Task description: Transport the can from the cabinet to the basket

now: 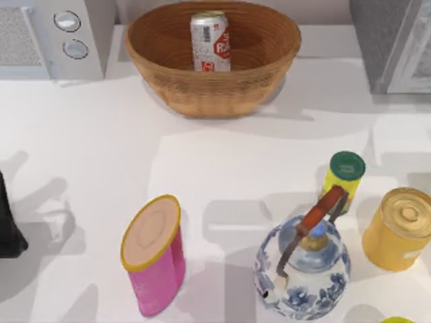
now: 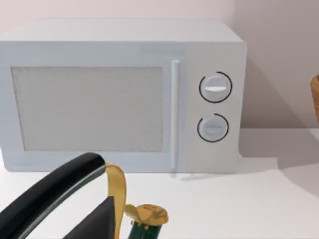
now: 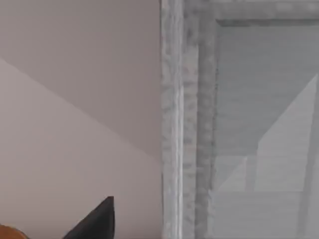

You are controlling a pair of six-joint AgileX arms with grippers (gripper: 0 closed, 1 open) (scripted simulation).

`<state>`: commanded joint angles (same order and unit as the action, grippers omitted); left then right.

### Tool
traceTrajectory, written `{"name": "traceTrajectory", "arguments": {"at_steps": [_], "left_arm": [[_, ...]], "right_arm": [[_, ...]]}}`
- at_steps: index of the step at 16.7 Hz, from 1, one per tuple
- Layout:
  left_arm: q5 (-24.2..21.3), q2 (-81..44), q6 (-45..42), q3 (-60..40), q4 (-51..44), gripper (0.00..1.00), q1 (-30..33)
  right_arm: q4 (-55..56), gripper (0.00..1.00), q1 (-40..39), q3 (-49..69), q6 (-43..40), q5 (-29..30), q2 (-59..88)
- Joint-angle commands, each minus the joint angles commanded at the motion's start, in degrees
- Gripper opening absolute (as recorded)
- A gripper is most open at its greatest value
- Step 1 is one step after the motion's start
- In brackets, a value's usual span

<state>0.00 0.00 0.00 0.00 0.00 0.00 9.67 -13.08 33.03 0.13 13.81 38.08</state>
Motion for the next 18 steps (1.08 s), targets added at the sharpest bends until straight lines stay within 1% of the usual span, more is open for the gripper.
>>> {"name": "traceTrajectory", "arguments": {"at_steps": [4,8,11,16,18], "left_arm": [[0.00,0.00,0.00,0.00,0.00,1.00,0.00],[0.00,0.00,0.00,0.00,0.00,1.00,0.00],[0.00,0.00,0.00,0.00,0.00,1.00,0.00],[0.00,0.00,0.00,0.00,0.00,1.00,0.00],[0.00,0.00,0.00,0.00,0.00,1.00,0.00]], "right_arm": [[-5.09,1.00,6.85,-18.04,-0.02,-7.24,-22.15],[-8.63,1.00,11.67,-29.93,-0.07,-12.29,-34.90],[-9.67,1.00,13.08,-33.03,-0.13,-13.81,-38.08],[-9.54,1.00,12.97,-32.92,-0.12,-13.77,-37.78],[-7.70,1.00,14.65,-32.20,-0.11,-15.46,-35.91]]}}
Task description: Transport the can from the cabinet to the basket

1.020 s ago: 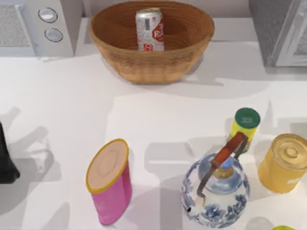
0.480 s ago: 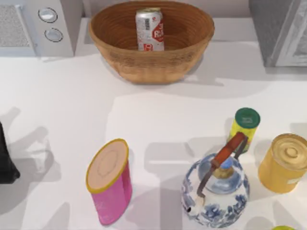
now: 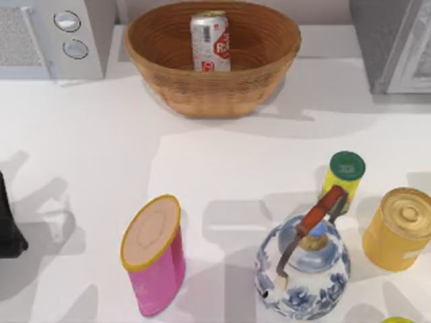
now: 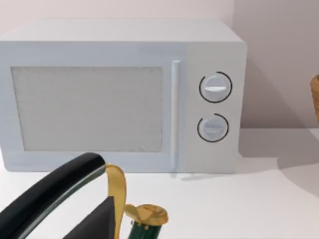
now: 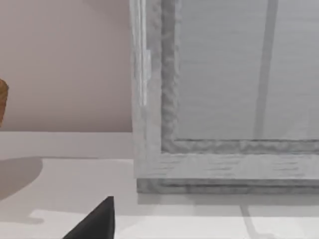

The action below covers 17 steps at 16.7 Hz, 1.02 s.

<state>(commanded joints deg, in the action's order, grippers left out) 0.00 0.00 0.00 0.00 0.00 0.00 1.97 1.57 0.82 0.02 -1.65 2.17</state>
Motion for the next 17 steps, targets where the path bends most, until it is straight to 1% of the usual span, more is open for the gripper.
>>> {"name": "traceTrajectory", "arguments": {"at_steps": [2,4,7,13,17], "left_arm": [[0.00,0.00,0.00,0.00,0.00,1.00,0.00],[0.00,0.00,0.00,0.00,0.00,1.00,0.00],[0.00,0.00,0.00,0.00,0.00,1.00,0.00],[0.00,0.00,0.00,0.00,0.00,1.00,0.00],[0.00,0.00,0.00,0.00,0.00,1.00,0.00]], "right_arm": [[4.15,1.00,3.62,1.42,0.03,-3.57,4.28],[10.23,1.00,8.75,3.31,0.07,-8.58,10.95],[21.62,1.00,18.31,6.69,0.23,-17.92,25.27],[45.82,1.00,38.73,13.82,0.89,-38.03,59.16],[58.67,1.00,49.80,17.67,1.34,-48.97,76.56]]}}
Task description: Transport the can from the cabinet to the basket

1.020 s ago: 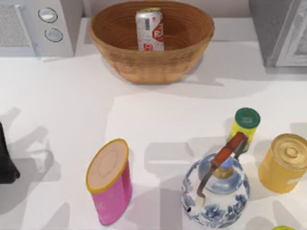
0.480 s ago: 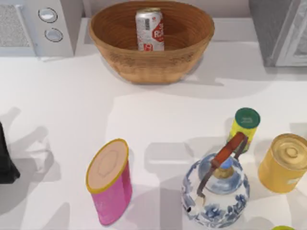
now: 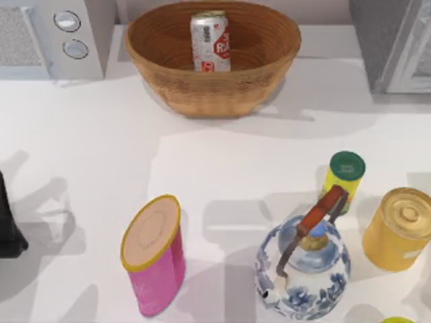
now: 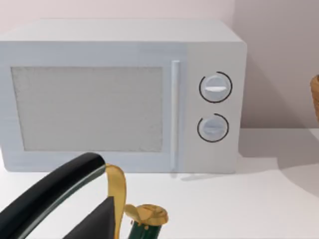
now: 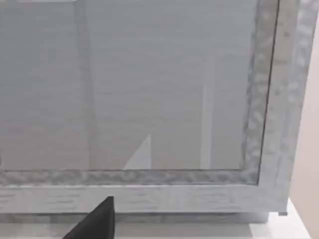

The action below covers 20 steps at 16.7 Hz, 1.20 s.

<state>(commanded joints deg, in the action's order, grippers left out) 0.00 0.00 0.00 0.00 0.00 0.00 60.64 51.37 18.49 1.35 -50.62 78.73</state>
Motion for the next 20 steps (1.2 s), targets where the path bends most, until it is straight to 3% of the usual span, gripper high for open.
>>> {"name": "traceTrajectory", "arguments": {"at_steps": [5,12,16,20], "left_arm": [[0.00,0.00,0.00,0.00,0.00,1.00,0.00],[0.00,0.00,0.00,0.00,0.00,1.00,0.00],[0.00,0.00,0.00,0.00,0.00,1.00,0.00],[0.00,0.00,0.00,0.00,0.00,1.00,0.00]], "right_arm": [[8.29,1.00,7.14,2.48,0.28,-7.06,9.88],[7.79,1.00,7.17,3.00,0.28,-7.24,9.98],[-0.32,1.00,7.79,11.29,0.32,-8.12,9.58],[-17.48,1.00,8.69,26.67,0.28,-9.12,8.39]]}}
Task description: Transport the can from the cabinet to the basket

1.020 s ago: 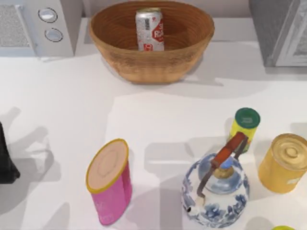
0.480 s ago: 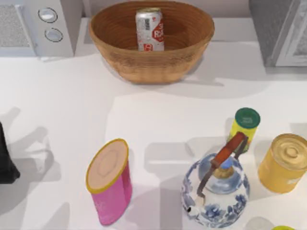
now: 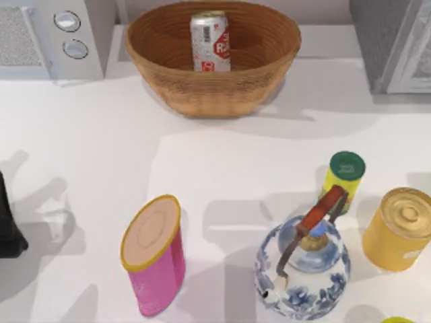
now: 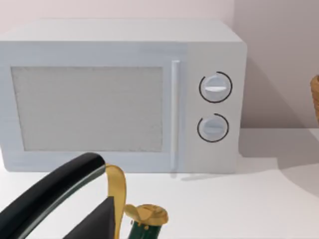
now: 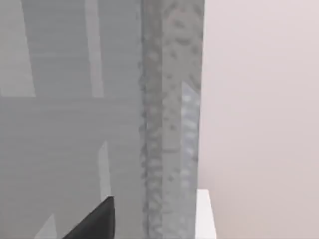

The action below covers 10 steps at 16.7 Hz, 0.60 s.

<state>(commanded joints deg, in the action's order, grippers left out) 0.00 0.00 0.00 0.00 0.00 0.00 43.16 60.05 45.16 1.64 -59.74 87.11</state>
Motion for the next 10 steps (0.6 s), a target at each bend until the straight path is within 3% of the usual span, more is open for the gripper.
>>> {"name": "traceTrajectory", "arguments": {"at_steps": [10], "left_arm": [[0.00,0.00,0.00,0.00,0.00,1.00,0.00]], "right_arm": [[-53.24,1.00,0.19,43.50,-0.04,-0.04,-7.36]]}}
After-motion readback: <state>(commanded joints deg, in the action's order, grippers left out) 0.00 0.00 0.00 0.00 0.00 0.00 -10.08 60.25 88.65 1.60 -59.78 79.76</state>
